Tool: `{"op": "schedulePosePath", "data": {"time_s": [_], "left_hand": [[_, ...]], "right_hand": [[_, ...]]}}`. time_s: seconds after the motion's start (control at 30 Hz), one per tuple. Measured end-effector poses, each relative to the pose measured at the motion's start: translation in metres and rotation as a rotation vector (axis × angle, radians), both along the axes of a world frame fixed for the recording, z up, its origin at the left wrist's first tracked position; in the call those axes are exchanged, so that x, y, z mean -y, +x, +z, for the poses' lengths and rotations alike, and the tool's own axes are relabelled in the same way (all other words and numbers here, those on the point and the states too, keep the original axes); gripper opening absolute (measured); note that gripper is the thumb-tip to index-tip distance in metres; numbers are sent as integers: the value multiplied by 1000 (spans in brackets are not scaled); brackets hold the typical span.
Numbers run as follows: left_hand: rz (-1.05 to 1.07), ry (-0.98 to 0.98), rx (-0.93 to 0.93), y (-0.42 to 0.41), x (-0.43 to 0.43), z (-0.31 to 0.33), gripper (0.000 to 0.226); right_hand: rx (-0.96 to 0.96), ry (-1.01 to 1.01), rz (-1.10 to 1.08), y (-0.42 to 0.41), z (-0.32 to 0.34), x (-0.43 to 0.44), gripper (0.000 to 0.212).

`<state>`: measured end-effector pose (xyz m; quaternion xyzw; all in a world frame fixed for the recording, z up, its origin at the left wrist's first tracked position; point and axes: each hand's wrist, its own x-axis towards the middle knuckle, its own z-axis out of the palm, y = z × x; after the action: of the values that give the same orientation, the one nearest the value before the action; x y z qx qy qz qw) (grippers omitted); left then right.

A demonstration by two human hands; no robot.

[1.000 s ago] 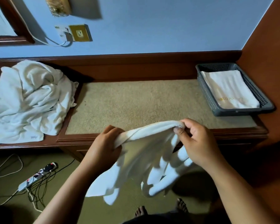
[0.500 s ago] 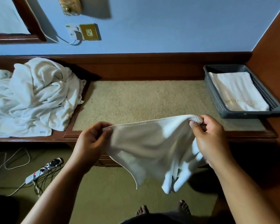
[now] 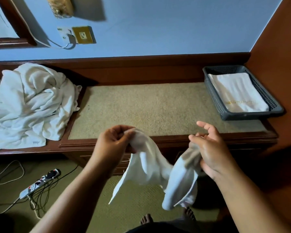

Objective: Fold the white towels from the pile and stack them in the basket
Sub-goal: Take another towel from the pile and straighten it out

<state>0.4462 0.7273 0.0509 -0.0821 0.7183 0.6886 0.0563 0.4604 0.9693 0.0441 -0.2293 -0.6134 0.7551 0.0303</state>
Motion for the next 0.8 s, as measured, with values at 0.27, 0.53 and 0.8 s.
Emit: {"op": "schedulePosePath", "data": {"time_s": [0.27,0.53,0.8], "left_hand": [[-3,272,34,25,-64,3,12],[102,282,21,38,-57,10,19],[177,452,-5,38,-39,17,34]], "right_hand": [[-91,-447,92,10,10,24,41],[-280,-405,168,25,6,52,14],[-459,-24,397,28,16,53,32]]}}
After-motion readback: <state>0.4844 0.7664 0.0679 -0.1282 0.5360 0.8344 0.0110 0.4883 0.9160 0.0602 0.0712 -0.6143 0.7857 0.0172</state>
